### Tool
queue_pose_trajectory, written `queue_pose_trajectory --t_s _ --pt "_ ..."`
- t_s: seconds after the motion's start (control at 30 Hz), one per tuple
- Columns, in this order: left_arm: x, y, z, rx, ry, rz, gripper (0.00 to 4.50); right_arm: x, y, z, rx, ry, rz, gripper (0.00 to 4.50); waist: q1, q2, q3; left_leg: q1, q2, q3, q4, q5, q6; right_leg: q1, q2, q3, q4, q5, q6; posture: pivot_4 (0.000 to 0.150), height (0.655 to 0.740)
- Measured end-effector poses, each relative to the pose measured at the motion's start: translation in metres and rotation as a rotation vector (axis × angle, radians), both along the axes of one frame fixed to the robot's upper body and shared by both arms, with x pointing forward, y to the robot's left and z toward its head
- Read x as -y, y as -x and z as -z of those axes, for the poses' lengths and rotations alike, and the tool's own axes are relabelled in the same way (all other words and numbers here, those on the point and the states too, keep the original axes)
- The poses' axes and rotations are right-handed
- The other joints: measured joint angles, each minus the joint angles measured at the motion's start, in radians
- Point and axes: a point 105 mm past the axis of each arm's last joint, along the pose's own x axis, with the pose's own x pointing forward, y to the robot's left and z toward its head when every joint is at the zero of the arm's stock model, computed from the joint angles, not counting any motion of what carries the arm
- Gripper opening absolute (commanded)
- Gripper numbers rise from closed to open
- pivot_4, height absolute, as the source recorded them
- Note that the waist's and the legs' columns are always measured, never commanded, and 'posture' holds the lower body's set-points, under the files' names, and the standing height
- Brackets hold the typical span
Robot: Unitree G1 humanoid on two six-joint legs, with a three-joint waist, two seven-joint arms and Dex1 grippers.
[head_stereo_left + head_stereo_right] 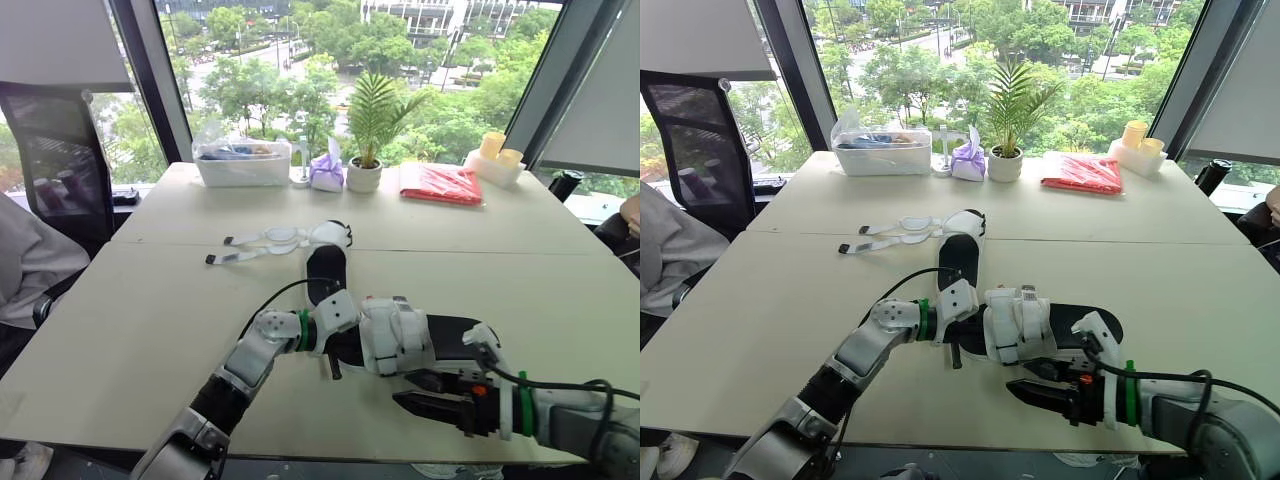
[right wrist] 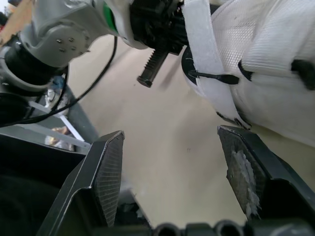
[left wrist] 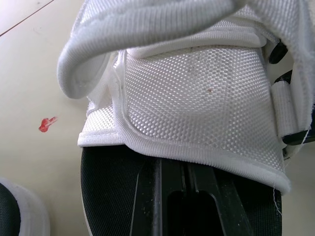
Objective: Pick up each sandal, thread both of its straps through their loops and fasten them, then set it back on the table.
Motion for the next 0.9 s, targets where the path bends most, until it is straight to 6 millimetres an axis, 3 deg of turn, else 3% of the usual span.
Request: queue_pose_trajectory --t_s 0.17,0.43,0.63,0.9 --pt "0.000 -0.001 0.000 -0.002 -0.002 0.001 0.00 -0.008 -0.008 0.005 0.048 0.025 0.003 3.25 0.000 0.000 0.000 0.000 0.000 0.000 0.000 0.000 0.000 0.000 0.000 -0.001 0.000 0.000 0.000 0.150 0.7400" --pt "0.000 0.000 0.000 -0.001 -0.002 0.000 0.00 0.001 -0.008 0.010 0.037 0.042 0.035 3.25 -0.001 0.000 0.000 0.000 0.000 0.000 0.000 0.000 0.000 0.004 0.000 -0.001 0.000 0.000 0.000 0.150 0.7400" --pt "0.000 0.000 0.000 0.000 -0.001 -0.001 0.00 0.004 -0.008 0.008 0.041 0.040 0.043 3.25 0.000 0.000 0.000 0.000 0.000 0.000 0.000 0.000 0.000 0.004 0.000 -0.001 0.000 0.000 0.000 0.150 0.7400" --pt "0.000 0.000 0.000 0.001 0.000 -0.001 0.00 -0.005 -0.016 0.005 0.062 0.003 0.043 3.25 -0.002 0.000 0.000 0.001 0.000 0.000 0.000 0.000 0.000 0.004 0.000 -0.001 0.001 0.000 0.000 0.150 0.7400"
